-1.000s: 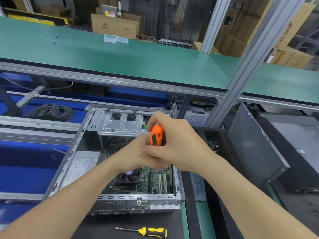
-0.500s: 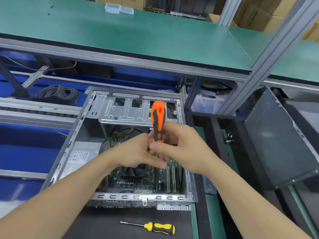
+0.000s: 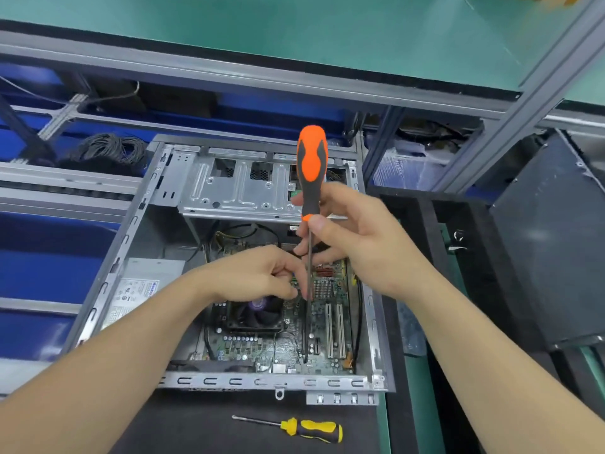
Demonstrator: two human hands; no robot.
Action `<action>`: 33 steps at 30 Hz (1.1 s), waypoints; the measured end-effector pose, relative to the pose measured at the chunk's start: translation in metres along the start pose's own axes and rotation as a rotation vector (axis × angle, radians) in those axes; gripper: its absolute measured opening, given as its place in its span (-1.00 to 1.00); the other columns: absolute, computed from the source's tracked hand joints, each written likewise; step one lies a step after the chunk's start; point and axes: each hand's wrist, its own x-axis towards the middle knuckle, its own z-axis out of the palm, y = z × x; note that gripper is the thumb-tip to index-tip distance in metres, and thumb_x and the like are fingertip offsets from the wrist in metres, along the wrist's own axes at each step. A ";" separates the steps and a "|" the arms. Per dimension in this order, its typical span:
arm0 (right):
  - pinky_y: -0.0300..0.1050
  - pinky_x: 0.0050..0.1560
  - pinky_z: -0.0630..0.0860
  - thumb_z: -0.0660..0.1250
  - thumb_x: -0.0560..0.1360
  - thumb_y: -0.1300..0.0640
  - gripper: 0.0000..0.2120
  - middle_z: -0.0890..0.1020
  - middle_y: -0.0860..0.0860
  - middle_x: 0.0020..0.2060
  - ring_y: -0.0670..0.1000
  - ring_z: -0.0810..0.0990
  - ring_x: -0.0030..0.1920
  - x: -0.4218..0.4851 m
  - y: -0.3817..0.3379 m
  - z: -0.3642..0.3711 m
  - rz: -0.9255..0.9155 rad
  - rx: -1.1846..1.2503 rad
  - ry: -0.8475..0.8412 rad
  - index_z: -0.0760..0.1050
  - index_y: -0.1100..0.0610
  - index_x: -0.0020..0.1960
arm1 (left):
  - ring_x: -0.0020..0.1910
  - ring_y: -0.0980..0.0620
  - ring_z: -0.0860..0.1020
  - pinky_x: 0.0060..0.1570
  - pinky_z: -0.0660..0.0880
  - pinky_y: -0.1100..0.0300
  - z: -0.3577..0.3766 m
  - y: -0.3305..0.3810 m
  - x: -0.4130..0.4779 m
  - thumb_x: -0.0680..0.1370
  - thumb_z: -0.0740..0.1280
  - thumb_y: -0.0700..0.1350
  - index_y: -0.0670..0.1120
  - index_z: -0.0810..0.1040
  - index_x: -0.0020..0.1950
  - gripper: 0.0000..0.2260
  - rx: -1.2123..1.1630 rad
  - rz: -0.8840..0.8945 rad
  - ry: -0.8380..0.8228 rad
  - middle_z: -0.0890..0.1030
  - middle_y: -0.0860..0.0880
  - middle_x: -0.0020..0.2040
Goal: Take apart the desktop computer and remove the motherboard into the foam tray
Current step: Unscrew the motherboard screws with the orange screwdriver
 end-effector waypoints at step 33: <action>0.22 -0.09 0.70 0.28 0.68 0.18 -0.75 0.65 0.13 -0.10 0.25 0.73 -0.07 0.009 -0.029 -0.070 -0.105 0.174 0.271 0.53 0.19 0.34 | -0.55 0.09 0.06 -0.60 0.09 0.34 -0.010 -0.015 -0.010 0.53 0.23 -0.15 -0.02 0.26 -0.29 -0.76 -0.596 -0.443 0.021 0.12 0.03 -0.42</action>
